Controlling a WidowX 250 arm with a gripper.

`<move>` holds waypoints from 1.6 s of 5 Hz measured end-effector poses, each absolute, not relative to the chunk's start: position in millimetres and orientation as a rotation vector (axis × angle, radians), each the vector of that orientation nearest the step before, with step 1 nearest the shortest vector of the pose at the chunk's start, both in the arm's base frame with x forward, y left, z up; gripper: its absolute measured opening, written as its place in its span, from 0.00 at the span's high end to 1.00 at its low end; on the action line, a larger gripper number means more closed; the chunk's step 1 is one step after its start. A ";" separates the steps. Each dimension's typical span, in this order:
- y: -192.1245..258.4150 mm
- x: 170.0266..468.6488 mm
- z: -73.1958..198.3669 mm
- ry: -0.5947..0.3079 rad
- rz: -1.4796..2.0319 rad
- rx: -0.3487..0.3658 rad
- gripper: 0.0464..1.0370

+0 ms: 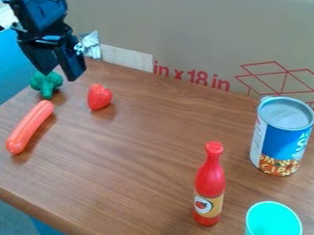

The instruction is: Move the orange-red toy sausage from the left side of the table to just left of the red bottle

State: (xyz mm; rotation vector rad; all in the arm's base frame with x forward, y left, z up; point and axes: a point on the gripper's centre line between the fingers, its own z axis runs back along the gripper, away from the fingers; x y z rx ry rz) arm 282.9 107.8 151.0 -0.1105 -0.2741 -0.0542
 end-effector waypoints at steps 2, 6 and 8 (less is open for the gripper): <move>133.1 276.5 130.6 -0.218 -0.040 -0.137 0.04; 194.1 266.6 69.6 -0.181 0.041 -0.005 0.04; 190.3 273.8 33.9 -0.099 0.106 -0.008 0.04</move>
